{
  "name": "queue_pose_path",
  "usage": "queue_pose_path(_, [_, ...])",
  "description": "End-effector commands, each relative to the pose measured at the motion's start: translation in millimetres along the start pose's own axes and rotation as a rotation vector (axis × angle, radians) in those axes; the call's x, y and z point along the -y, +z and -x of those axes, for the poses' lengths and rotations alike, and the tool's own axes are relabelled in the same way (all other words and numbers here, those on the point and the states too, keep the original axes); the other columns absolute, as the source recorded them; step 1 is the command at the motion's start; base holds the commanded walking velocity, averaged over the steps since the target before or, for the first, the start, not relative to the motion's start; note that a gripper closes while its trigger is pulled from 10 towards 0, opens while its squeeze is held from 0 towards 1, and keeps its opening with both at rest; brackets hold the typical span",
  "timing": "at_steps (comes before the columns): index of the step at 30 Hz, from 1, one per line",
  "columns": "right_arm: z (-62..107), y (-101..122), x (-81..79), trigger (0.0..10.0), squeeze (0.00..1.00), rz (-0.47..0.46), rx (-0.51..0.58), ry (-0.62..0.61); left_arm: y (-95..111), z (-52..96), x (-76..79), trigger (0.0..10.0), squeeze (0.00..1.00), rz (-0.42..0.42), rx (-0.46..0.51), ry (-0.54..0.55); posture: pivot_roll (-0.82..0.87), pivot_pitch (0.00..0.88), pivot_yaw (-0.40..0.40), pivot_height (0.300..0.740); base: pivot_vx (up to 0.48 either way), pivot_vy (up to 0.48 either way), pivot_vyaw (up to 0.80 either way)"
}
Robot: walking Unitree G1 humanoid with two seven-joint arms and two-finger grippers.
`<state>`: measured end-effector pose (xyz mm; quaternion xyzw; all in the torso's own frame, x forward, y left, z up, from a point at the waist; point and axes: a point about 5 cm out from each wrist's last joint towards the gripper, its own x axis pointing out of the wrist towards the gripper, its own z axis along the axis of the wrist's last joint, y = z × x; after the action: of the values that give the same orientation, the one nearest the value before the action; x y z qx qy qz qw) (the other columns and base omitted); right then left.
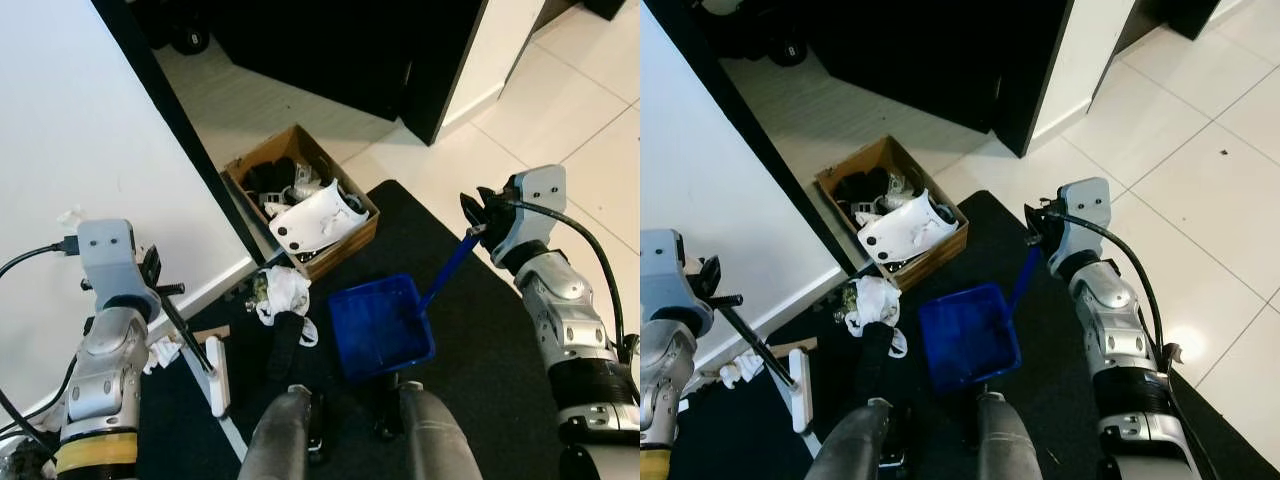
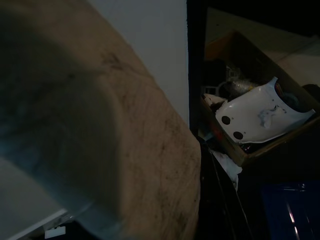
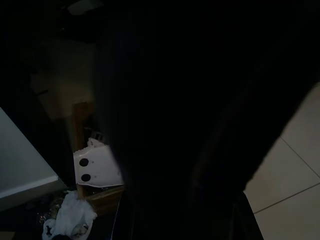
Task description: Sweep floor
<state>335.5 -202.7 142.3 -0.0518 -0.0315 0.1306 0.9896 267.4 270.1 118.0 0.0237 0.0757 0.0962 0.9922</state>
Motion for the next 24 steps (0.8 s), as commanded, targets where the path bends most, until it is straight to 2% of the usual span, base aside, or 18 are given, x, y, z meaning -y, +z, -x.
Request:
queue_pose_path(1, [4.2, -3.9, -0.2, 10.0, 0.0, -0.008, 0.005, -0.006, -4.6, 3.1, -4.9, 10.0, 0.0, -0.037, -0.011, 0.013, -0.01, 0.293, 0.072, 0.74, 0.0, 0.0, 0.0])
queue_pose_path(8, [3.1, -8.6, -2.6, 10.0, 0.0, -0.019, -0.001, -0.007, -6.3, 4.9, -5.6, 10.0, 0.0, -0.04, -0.016, 0.014, 0.01, 0.303, 0.069, 0.74, 0.0, 0.0, 0.0])
queue_pose_path(24, [-9.7, -13.5, -21.6, 10.0, 0.0, -0.014, 0.003, 0.033, -8.2, 11.5, -8.7, 10.0, 0.0, -0.037, -0.019, 0.03, 0.04, 0.319, 0.054, 0.74, 0.0, 0.0, 0.0])
